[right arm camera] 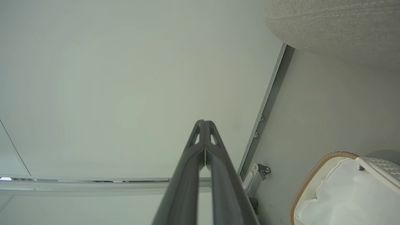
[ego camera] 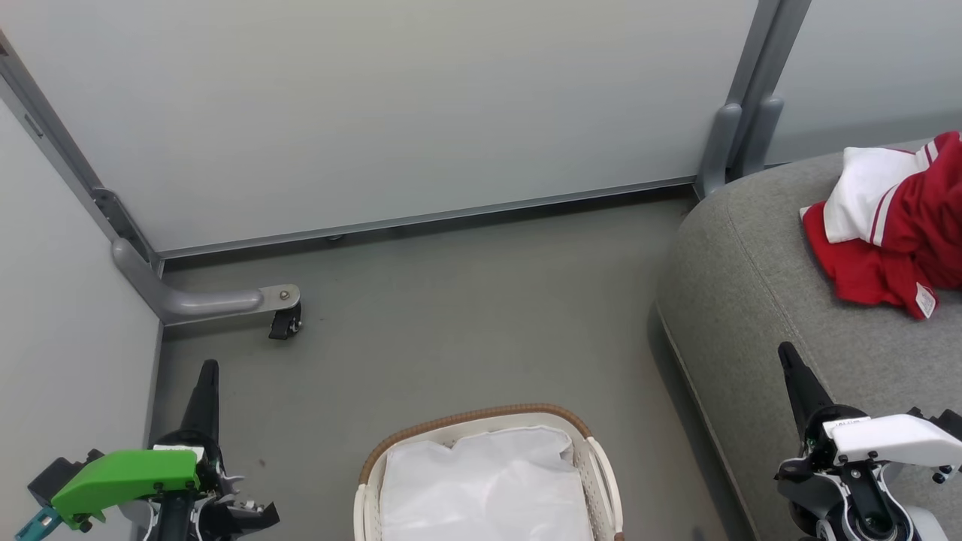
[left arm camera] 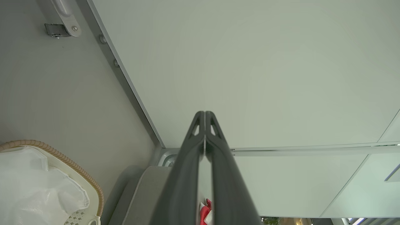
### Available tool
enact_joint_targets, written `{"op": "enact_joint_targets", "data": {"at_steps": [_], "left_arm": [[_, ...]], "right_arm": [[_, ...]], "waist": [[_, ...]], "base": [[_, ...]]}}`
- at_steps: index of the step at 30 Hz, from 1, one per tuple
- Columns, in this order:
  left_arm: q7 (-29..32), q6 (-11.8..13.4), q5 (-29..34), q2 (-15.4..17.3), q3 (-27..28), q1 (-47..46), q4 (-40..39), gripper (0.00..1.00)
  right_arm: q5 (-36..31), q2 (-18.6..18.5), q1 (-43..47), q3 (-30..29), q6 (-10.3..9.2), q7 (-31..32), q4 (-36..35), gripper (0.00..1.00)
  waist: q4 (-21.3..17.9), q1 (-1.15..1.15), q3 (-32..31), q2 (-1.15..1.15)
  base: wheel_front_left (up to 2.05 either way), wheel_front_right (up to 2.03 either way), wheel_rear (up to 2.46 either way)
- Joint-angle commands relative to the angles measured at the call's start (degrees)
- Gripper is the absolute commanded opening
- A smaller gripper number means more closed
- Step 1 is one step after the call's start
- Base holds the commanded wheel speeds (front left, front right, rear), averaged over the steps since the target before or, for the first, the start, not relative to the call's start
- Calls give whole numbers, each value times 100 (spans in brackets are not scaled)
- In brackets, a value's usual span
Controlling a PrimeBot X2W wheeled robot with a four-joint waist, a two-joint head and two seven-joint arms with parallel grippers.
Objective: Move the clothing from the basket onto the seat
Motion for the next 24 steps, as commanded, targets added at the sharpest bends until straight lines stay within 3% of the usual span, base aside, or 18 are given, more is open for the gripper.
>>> {"op": "enact_joint_targets", "data": {"at_steps": [1, 14, 24], "left_arm": [[30, -34, -123, 23, 37, -96, -46, 0], [179, -62, -621, 25, 134, -128, -78, 0], [183, -62, -611, 25, 129, -118, -72, 0]], "right_arm": [[128, -36, -72, -28, -3, 40, -41, 0], [682, -40, -69, -81, -4, 192, -70, 0], [675, -39, -68, -78, -3, 183, -68, 0]], "waist": [[-3, 0, -1, 0], [-36, 0, -13, 0], [-37, 0, -14, 0]], "base": [[0, 0, 0], [0, 0, 0], [0, 0, 0]]}}
